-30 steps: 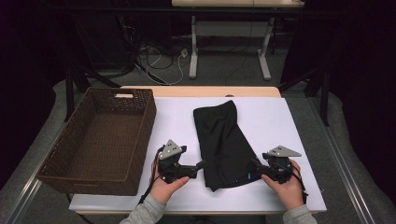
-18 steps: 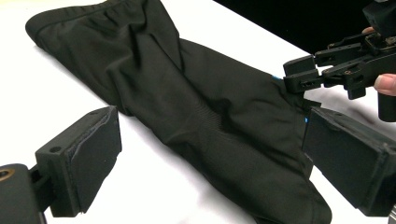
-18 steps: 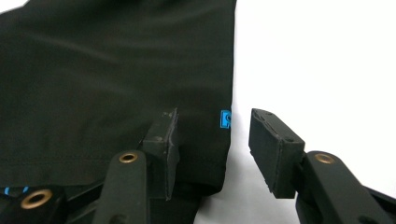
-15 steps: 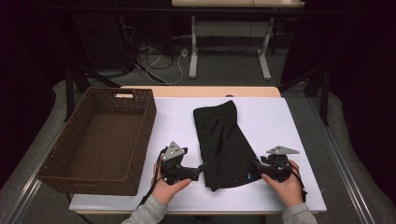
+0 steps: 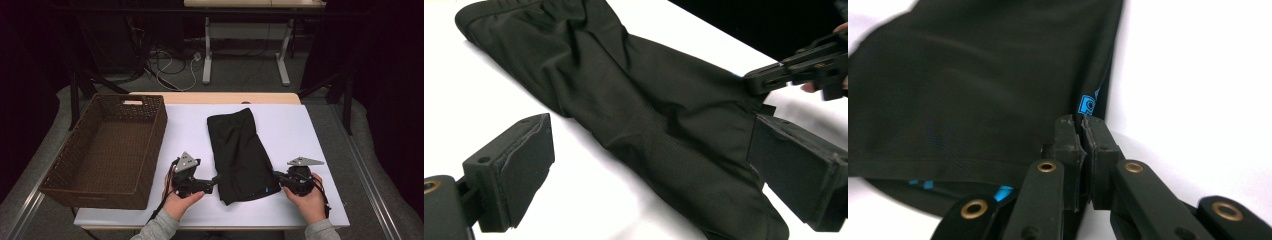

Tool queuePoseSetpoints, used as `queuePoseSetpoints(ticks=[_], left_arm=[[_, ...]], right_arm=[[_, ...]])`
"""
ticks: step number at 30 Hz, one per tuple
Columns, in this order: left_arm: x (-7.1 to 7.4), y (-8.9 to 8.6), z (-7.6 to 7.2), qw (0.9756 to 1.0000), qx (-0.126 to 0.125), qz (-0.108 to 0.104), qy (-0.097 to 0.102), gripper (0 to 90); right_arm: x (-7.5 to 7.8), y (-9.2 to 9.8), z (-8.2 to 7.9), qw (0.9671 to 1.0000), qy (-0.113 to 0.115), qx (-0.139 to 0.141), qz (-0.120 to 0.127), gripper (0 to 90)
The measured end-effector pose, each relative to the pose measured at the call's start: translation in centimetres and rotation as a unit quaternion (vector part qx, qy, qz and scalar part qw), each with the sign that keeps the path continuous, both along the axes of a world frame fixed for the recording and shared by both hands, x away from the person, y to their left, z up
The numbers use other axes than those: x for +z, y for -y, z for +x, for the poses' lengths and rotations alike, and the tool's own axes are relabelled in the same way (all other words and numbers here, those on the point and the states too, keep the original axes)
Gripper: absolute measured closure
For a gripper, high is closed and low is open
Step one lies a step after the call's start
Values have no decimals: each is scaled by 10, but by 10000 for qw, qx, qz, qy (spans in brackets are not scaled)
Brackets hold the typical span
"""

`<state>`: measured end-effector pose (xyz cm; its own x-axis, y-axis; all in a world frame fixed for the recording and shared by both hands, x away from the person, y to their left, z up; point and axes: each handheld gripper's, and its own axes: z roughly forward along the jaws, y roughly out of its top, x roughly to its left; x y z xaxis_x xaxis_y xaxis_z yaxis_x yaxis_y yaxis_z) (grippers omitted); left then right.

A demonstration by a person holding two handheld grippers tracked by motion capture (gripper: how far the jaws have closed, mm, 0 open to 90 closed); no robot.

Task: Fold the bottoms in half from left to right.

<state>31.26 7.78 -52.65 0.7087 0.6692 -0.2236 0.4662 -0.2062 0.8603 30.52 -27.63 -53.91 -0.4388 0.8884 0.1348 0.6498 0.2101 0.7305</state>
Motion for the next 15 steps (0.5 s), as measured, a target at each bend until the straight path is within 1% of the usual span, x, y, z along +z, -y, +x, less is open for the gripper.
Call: queuePoseSetpoints(ticks=[3,5,6,8,9,10,11,12,13,15], left_arm=[[0,0,0,10000,-7,8,-13,52],[0,0,0,10000,-19,21,-20,56],[-1,1,0,10000,-8,26,6,59],[-2,2,-1,10000,-17,22,-50,68],[-3,3,-1,10000,-26,46,-44,72],[-4,4,-2,10000,1,26,-66,78],[-5,5,-2,9999,-21,50,-118,83],[-7,6,-3,9998,-17,38,-179,87],[-9,8,-4,9996,-25,22,-266,95],[-13,13,-5,9992,-73,29,-389,100]], right_arm=[[8,-5,-6,9999,66,111,-55,866],[10,-6,-9,9999,56,154,-40,866],[11,-6,-10,9999,-4,146,7,866],[9,-4,-12,9999,-35,124,-54,867],[7,-3,-13,9999,-47,121,-34,866],[6,-2,-13,9999,-81,90,-3,866],[4,0,-13,9998,-158,32,85,866],[3,2,-13,9998,-165,8,70,866],[1,4,-13,9997,-219,12,85,866],[-3,5,-14,9994,-302,-27,157,866]])
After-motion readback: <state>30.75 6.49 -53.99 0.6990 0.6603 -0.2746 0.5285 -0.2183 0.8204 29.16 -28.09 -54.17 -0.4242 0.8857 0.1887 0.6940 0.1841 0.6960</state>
